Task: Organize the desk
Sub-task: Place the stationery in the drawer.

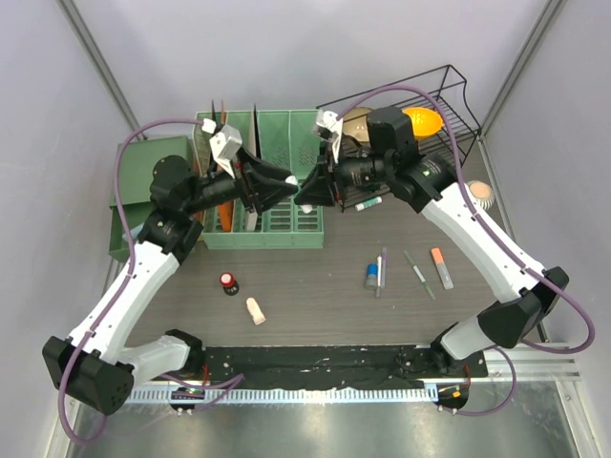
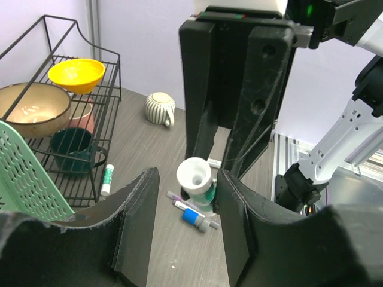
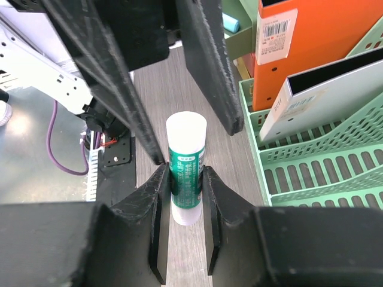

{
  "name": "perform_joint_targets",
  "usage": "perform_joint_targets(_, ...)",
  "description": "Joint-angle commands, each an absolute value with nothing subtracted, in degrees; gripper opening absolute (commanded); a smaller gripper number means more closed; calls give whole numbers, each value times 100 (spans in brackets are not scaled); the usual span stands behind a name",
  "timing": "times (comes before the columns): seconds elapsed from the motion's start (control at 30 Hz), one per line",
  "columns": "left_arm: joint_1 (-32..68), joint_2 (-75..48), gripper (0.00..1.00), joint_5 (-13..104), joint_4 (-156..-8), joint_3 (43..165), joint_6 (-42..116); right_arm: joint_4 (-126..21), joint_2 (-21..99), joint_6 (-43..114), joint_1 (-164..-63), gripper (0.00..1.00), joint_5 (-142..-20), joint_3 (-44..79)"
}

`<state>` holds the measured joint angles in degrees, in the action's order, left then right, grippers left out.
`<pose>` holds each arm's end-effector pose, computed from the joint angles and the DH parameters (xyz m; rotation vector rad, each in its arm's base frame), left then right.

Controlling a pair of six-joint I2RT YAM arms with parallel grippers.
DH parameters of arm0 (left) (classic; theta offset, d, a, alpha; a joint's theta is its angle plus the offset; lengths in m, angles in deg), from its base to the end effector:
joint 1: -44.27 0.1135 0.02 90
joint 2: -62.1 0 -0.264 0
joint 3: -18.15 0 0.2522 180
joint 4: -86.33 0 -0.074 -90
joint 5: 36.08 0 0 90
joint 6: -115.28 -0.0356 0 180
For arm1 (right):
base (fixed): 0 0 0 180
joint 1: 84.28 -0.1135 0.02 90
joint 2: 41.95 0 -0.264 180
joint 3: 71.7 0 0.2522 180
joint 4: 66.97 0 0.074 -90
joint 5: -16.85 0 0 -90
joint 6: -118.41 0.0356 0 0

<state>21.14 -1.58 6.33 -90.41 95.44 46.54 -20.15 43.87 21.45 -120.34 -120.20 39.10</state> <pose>0.2145 -0.1202 0.4271 0.7550 1.3732 -1.1931 0.2438 0.2098 0.4467 -1.2227 1.5695 1.1286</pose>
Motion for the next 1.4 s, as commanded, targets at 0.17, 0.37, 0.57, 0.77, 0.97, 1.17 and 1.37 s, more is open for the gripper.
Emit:
perform_joint_targets(0.17,2107,-127,47,356,-9564,9722,4945,-2200,4146,2138,-12076,9,-12140,3953)
perform_joint_targets(0.37,2107,-197,40,233,-9748,9757,5165,-2244,4216,2182,-12076,10,-12184,3962)
perform_joint_targets(0.57,2098,-241,37,207,-9836,9704,5244,-2271,4260,2235,-12076,12,-12193,4023)
perform_joint_targets(0.77,2098,-294,33,172,-9872,9713,5270,-2297,4296,2287,-12067,12,-12246,4094)
perform_joint_targets(0.97,2098,-329,11,136,-9889,9730,5314,-2306,4339,2305,-12067,14,-12255,4120)
perform_joint_targets(1.17,2098,-312,0,163,-9889,9722,5323,-2306,4305,2261,-12076,27,-12150,4076)
perform_joint_targets(1.37,2116,-154,0,373,-9504,9722,5025,-2306,4146,2182,-12076,56,-11807,3822)
